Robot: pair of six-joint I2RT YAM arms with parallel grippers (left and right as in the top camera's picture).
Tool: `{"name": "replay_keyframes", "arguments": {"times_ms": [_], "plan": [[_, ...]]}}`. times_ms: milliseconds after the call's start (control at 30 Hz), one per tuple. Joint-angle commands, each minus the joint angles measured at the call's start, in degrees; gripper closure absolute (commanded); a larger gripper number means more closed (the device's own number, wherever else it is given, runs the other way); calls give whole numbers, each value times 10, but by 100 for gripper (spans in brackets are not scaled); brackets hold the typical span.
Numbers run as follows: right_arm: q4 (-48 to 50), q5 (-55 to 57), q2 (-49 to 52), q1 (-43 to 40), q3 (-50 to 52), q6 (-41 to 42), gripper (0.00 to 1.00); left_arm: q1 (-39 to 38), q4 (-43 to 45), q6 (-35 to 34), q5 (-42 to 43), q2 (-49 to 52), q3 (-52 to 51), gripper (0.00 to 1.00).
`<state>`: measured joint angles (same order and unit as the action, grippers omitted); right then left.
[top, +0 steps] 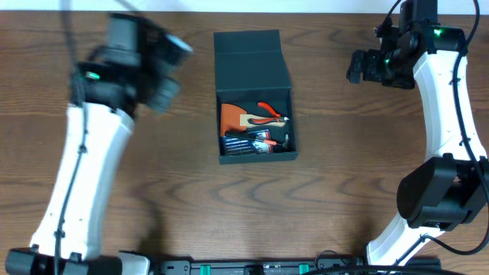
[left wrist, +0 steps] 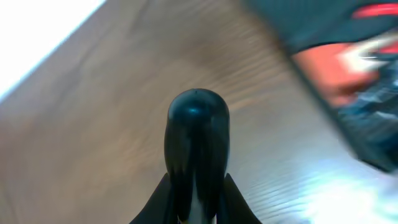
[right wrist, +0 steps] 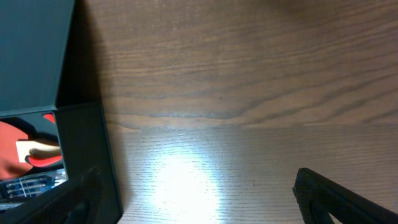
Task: Pack container
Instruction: 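Carry the screwdriver with the left gripper and lower it into the box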
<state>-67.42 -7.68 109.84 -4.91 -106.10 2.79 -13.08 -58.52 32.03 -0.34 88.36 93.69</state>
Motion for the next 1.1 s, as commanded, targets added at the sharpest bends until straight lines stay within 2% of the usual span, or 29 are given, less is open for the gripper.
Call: {"name": "replay_keyframes", "arguments": {"times_ms": [0, 167, 300, 567, 767, 1000, 1033, 1067], "plan": [[4, 3, 0, 1, 3, -2, 1, -92, -4, 73, 0, 15, 0, 94], [6, 0, 0, 1, 3, 4, 1, -204, -1, 176, 0, 69, -1, 94], [6, -1, 0, 1, 3, 4, 1, -249, 11, 227, -1, 134, -1, 94], [6, -1, 0, 1, 3, 4, 1, -258, 61, 290, -6, 258, -1, 94], [6, -1, 0, 1, 3, 4, 1, -253, 123, 311, -10, 293, -1, 93], [5, -1, 0, 2, 3, 4, 1, -234, 167, 309, -10, 306, -1, 68], [6, -1, 0, 2, 3, 4, 1, -232, 168, 308, -14, 305, -1, 62], [6, -1, 0, 2, 3, 4, 1, -229, 170, 295, -26, 303, -1, 46]]}}
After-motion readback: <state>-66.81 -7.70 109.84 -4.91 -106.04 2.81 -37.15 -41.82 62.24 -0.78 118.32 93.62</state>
